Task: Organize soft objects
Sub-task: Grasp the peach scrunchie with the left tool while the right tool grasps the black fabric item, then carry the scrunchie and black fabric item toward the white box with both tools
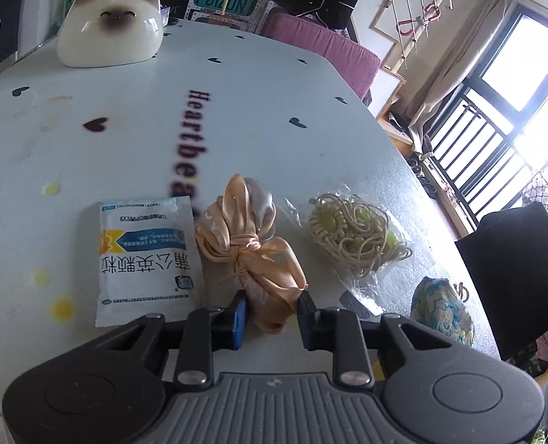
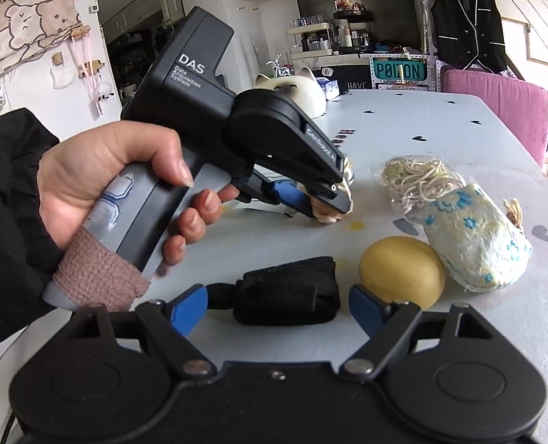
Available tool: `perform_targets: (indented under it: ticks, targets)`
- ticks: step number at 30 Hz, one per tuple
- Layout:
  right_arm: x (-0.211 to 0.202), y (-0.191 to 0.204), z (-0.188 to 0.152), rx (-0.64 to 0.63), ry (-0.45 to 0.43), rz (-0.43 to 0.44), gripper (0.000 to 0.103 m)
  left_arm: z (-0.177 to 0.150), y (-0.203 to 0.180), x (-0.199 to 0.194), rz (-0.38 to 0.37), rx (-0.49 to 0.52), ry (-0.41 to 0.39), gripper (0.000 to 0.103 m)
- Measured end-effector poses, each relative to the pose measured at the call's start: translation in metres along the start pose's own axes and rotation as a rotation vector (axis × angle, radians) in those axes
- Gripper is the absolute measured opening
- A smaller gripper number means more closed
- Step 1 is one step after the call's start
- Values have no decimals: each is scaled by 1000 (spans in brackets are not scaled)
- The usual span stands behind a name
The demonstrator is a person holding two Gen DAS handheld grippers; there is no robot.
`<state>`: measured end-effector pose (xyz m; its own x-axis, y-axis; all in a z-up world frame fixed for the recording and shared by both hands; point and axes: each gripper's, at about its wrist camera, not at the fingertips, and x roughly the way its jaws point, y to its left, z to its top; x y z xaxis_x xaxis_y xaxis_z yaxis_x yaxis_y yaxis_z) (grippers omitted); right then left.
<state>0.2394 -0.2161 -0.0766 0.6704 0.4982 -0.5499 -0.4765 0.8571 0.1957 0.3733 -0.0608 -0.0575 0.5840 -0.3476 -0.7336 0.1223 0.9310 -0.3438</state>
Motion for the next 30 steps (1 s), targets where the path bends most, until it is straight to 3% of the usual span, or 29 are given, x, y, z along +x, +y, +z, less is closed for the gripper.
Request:
perform_targets:
  ticks: [9, 15, 17, 20, 30]
  targets:
    - [15, 6, 6, -46, 35, 8, 77, 0, 4, -19, 3, 68, -8, 26]
    - [19, 13, 3, -96, 37, -34, 65, -2, 5, -35, 1, 97, -27, 26]
    - [17, 14, 3, -94, 31, -42, 52, -3, 6, -39, 0, 98, -31, 26]
    - [14, 13, 4, -89, 24, -55, 44, -5, 7, -43, -3, 94, -36, 26]
    - [-7, 19, 4, -80, -29, -121, 33, -11, 5, -71, -37, 99, -77, 26]
